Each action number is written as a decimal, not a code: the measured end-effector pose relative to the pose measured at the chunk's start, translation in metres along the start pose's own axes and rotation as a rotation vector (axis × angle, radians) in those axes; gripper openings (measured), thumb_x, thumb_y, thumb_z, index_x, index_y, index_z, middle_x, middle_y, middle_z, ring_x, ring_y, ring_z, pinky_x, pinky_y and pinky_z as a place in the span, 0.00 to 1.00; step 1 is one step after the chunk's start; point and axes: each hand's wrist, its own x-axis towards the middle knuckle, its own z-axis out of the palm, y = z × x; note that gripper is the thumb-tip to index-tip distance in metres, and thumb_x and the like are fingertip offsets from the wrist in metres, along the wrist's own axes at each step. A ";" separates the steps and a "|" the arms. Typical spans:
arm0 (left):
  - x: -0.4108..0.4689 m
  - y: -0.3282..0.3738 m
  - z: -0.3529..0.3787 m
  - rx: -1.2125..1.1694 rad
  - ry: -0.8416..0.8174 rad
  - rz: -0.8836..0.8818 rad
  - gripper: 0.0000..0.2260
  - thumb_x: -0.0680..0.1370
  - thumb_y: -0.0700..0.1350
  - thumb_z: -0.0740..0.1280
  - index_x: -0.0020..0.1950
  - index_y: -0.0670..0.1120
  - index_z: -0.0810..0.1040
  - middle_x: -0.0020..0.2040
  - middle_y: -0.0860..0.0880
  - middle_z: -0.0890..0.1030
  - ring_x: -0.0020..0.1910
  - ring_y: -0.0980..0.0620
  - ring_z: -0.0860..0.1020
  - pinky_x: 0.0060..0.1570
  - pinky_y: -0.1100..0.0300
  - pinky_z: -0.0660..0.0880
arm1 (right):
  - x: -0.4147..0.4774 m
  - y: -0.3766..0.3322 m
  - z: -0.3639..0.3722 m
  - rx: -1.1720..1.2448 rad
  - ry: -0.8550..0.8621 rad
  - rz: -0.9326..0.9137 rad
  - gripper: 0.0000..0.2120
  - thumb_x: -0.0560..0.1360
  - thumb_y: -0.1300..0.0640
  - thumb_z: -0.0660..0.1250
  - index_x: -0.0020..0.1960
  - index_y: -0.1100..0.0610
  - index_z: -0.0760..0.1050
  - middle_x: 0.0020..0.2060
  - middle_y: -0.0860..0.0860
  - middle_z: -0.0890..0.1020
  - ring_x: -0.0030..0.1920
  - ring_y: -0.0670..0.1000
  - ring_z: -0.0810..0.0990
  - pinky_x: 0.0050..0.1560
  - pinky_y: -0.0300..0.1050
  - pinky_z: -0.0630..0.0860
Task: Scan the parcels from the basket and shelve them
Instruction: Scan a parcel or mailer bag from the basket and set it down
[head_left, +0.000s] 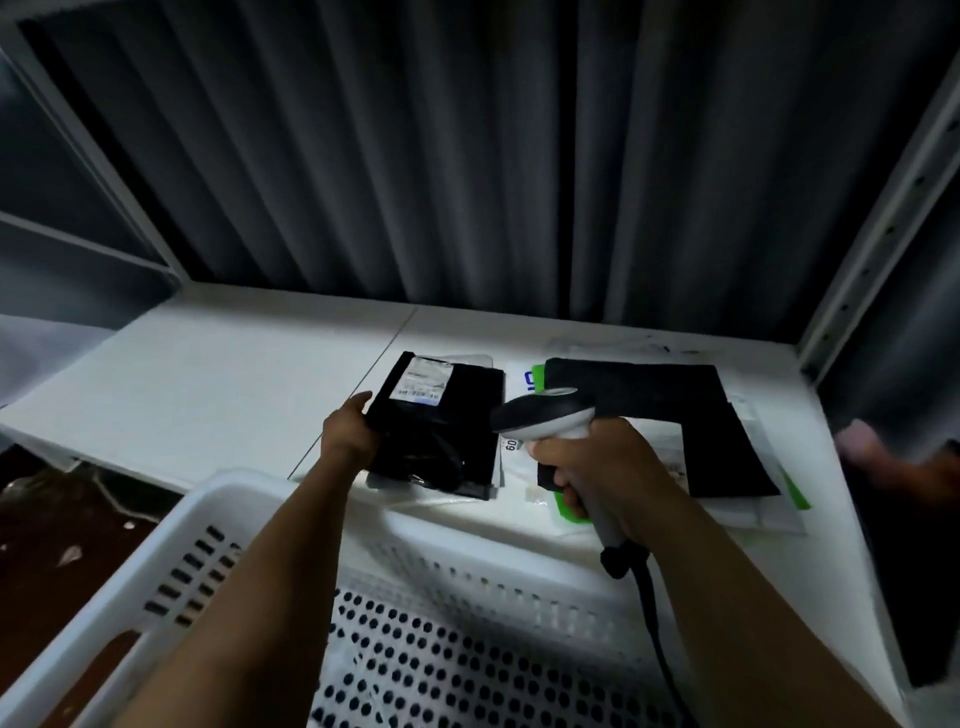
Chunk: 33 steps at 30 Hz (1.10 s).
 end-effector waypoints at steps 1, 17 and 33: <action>0.000 0.001 -0.001 0.031 -0.009 0.002 0.28 0.75 0.39 0.70 0.74 0.45 0.67 0.61 0.39 0.79 0.62 0.42 0.76 0.65 0.56 0.69 | -0.001 0.000 0.001 -0.007 -0.006 -0.007 0.08 0.71 0.61 0.72 0.40 0.63 0.75 0.26 0.55 0.72 0.21 0.50 0.69 0.26 0.40 0.66; -0.217 -0.136 -0.051 -0.006 0.136 0.088 0.16 0.75 0.39 0.71 0.63 0.43 0.78 0.61 0.43 0.77 0.60 0.44 0.76 0.61 0.52 0.73 | -0.107 0.019 0.089 -0.528 -0.282 -0.212 0.09 0.71 0.54 0.74 0.46 0.58 0.79 0.29 0.49 0.77 0.27 0.46 0.75 0.30 0.38 0.71; -0.224 -0.283 0.022 0.251 -0.351 -0.216 0.28 0.69 0.53 0.74 0.68 0.50 0.74 0.66 0.44 0.74 0.65 0.43 0.72 0.64 0.52 0.70 | -0.096 0.173 0.149 -0.800 -0.297 0.094 0.11 0.71 0.48 0.75 0.47 0.54 0.78 0.38 0.48 0.80 0.37 0.47 0.78 0.32 0.36 0.69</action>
